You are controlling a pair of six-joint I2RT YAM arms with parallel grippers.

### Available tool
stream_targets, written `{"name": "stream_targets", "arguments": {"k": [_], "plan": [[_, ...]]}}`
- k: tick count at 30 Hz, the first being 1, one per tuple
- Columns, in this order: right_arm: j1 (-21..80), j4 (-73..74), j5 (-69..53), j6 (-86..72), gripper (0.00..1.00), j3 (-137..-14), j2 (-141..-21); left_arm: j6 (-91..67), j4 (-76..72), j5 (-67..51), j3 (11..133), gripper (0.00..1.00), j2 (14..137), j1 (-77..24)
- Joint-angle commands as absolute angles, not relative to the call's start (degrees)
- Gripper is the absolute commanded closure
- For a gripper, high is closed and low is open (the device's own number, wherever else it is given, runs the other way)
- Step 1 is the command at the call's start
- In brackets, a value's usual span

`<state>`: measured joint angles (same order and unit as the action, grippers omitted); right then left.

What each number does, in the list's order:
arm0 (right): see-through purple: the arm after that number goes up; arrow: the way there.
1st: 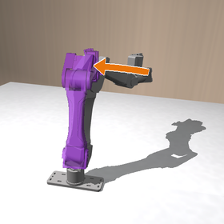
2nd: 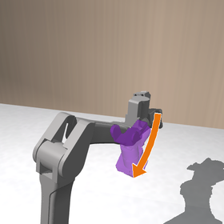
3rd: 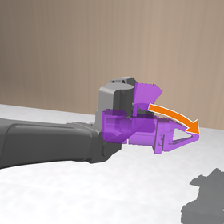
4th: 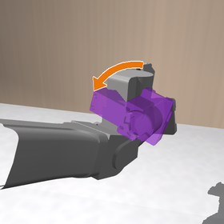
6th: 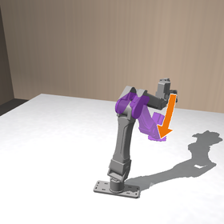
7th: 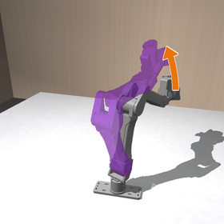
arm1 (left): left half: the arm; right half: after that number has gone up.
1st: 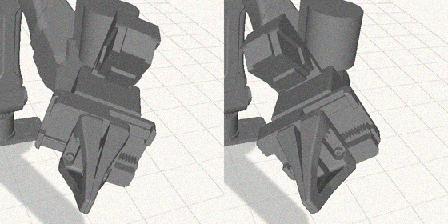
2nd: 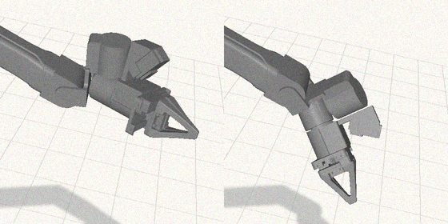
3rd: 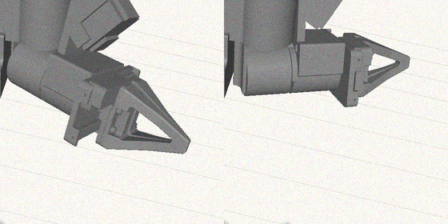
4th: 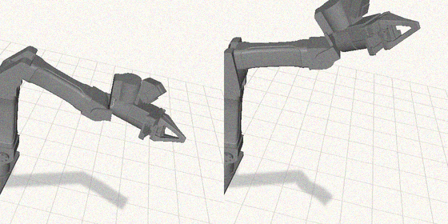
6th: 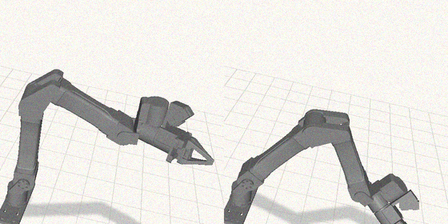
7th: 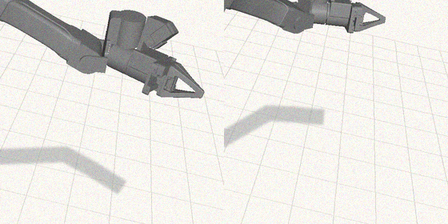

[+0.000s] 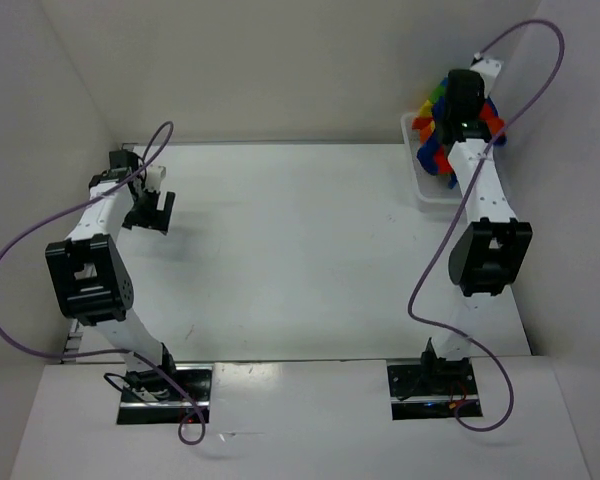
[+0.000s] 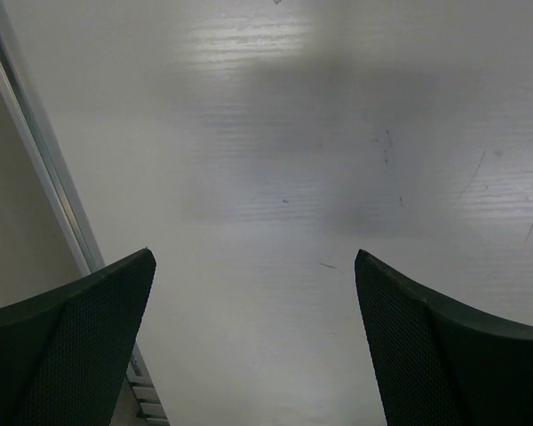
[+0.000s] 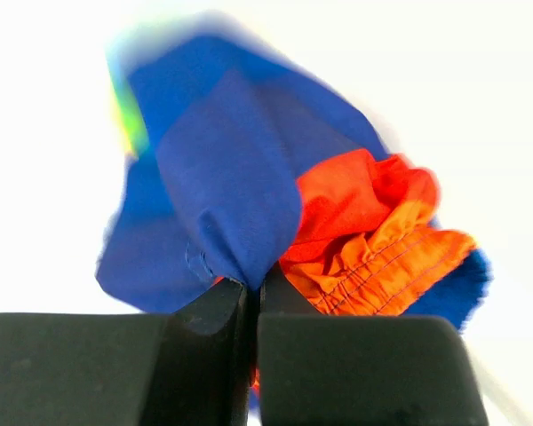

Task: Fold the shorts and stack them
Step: Grab the shorts from the pile, then move the shorts to the center of the board

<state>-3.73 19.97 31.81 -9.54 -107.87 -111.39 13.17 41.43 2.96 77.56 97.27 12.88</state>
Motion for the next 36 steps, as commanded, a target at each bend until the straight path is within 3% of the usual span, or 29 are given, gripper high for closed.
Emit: {"name": "stream_targets", "arguments": {"k": [1, 9, 17, 23, 24, 26, 27, 29, 32, 36], "plan": [[4.0, 10.6, 36.4, -0.3, 1.00, -117.8, -100.3, 14.8, 44.1, 2.5, 83.0, 0.00, 101.5, 13.0], [29.7, -2.0, 27.2, 9.4, 1.00, -121.6, -88.4, 10.4, 39.7, -7.5, 87.4, 0.00, 99.3, 14.4], [31.6, 6.5, 23.9, -11.0, 0.97, -106.3, -85.3, 7.9, 38.2, -9.0, 89.9, 0.00, 98.5, 14.4], [31.6, 8.8, 14.5, -24.2, 0.96, -91.3, -89.2, 7.9, 38.2, -7.3, 92.6, 0.00, 98.0, 14.9], [31.6, 8.8, 12.7, -25.3, 0.92, -89.0, -90.6, 7.9, 38.2, -7.3, 92.6, 0.00, 98.0, 14.9], [33.1, 9.4, 7.9, -25.9, 0.51, -88.2, -96.0, 7.9, 38.2, -5.7, 92.6, 0.00, 99.1, 14.9], [33.1, 10.4, 7.2, -25.4, 0.35, -88.2, -98.1, 7.2, 38.2, -5.7, 92.6, 0.00, 99.1, 14.9], [33.8, 14.8, 7.2, -24.9, 0.14, -90.1, -101.9, 7.2, 38.8, -4.9, 92.6, 0.00, 100.5, 14.9], [33.8, 14.3, 10.1, -22.2, 0.01, -88.9, -100.4, 7.7, 39.3, -4.9, 92.1, 0.00, 99.9, 14.9], [33.8, 10.4, 16.7, -19.2, 0.00, -80.4, -92.0, 12.1, 43.7, -9.8, 91.4, 0.00, 97.8, 10.4]]}}
